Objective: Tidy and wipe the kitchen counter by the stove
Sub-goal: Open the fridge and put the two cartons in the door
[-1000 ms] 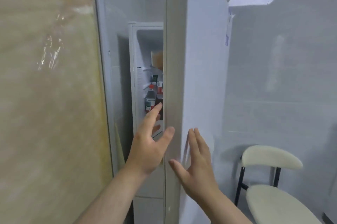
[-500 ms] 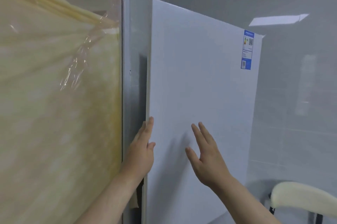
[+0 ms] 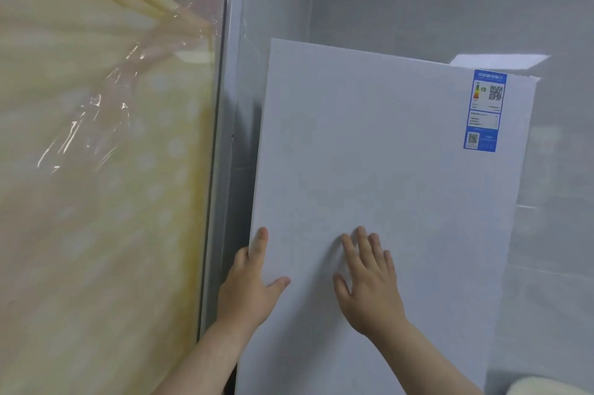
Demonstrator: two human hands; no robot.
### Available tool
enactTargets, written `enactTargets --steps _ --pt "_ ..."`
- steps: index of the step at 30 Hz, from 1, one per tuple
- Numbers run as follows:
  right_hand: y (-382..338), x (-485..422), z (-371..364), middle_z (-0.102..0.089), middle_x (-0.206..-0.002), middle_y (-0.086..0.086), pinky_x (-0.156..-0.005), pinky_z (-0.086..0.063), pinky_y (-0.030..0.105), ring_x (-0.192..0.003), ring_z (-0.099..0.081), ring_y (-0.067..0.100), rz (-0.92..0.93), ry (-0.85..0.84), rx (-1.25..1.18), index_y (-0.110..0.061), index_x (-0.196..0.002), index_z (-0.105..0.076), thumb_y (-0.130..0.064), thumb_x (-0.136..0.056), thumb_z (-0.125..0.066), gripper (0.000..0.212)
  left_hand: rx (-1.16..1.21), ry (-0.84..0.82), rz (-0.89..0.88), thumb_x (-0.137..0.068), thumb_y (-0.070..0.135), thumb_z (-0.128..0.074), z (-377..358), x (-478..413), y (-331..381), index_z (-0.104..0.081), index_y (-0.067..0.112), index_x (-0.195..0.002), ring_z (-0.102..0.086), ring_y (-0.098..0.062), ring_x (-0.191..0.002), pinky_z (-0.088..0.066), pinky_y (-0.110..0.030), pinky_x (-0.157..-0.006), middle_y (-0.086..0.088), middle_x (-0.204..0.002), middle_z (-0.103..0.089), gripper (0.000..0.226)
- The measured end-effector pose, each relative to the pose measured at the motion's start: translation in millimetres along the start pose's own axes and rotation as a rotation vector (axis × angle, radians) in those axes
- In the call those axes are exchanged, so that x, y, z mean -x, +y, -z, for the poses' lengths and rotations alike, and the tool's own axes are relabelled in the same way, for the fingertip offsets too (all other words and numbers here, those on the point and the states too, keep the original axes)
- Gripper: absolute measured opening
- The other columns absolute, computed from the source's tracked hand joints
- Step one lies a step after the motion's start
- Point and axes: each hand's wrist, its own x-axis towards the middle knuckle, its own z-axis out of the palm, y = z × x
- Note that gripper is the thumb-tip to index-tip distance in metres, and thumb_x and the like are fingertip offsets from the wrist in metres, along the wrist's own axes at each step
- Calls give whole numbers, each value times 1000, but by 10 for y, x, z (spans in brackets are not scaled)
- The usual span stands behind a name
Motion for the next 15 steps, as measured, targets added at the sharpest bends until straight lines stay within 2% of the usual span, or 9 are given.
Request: enactTargets --steps 4,7,9,11,12,13,15 --pt "47 -118 -292 -22 -162 7 -116 -12 48 -148 -13 29 -13 68 109 -25 -151 -27 -42 -83 -41 71 -17 23 -20 -83 56 -65 -201 -262 -182 17 50 -146 -50 -17 -117 -50 -30 -84 5 -140 -32 103" --pt "74 -195 -426 -28 -159 10 -115 -15 50 -147 -18 31 -16 115 157 -21 -150 -32 -39 -81 -45 72 -29 17 -75 -82 57 -65 -279 -398 -286 13 45 -149 -48 -18 -119 -49 -29 -83 3 -140 -32 104" --pt "109 -212 -495 -29 -159 10 -115 -17 51 -147 -21 31 -5 120 191 -19 -150 -34 -37 -81 -47 72 -64 17 -108 -81 55 -68 -317 -462 -312 10 40 -151 -39 -22 -132 -47 -32 -94 -3 -151 -20 106" --pt "166 -208 -547 -30 -159 9 -115 -19 54 -147 -24 29 0 108 229 -18 -149 -37 -37 -81 -50 73 -153 40 -174 -78 55 -71 -369 -516 -321 3 31 -154 -13 -27 -148 -33 -37 -112 -7 -161 4 109" --pt "209 -204 -569 -31 -158 9 -115 -20 56 -146 -25 29 0 97 252 -17 -149 -38 -38 -81 -51 73 -225 74 -247 -74 56 -74 -412 -552 -341 -4 26 -155 -3 -29 -150 -25 -39 -116 -9 -162 7 111" --pt "255 -197 -582 -32 -158 9 -115 -20 58 -146 -27 29 -2 82 275 -17 -149 -39 -40 -81 -51 73 -298 103 -329 -70 57 -77 -459 -591 -368 -9 22 -155 4 -29 -150 -17 -39 -120 -11 -163 3 115" --pt "345 -179 -607 -32 -158 8 -114 -21 60 -145 -27 29 -6 51 313 -17 -149 -39 -46 -82 -48 74 -384 82 -423 -64 59 -80 -532 -655 -388 -7 19 -156 9 -27 -150 -4 -38 -121 -13 -162 -7 124"
